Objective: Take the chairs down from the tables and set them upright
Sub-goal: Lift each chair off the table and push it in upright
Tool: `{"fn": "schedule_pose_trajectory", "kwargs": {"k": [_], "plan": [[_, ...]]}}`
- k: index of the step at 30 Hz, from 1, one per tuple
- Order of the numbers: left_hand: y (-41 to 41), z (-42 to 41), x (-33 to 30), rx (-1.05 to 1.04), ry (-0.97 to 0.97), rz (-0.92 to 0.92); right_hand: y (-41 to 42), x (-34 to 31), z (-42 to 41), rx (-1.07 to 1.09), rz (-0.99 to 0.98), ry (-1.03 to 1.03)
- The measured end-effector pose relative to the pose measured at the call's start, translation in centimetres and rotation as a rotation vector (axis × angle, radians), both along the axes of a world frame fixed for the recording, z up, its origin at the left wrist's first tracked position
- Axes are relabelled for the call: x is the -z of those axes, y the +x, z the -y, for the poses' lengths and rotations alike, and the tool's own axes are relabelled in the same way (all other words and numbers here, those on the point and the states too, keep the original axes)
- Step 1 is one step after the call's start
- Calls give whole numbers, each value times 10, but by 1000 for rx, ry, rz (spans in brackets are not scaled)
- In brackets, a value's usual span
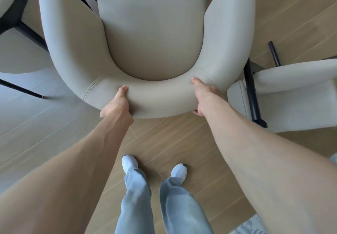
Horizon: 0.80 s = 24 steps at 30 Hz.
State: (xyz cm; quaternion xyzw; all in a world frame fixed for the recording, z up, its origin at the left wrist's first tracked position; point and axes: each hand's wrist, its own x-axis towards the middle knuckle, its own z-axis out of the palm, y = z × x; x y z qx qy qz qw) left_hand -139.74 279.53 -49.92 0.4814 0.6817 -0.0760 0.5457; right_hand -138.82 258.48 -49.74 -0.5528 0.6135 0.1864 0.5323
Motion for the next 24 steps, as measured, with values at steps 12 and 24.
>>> {"fn": "schedule_pose_trajectory", "kwargs": {"k": [12, 24], "plan": [[74, 14, 12, -120, 265, 126, 76, -8, -6, 136, -6, -171], [172, 19, 9, -63, 454, 18, 162, -12, -19, 151, 117, -344]]}}
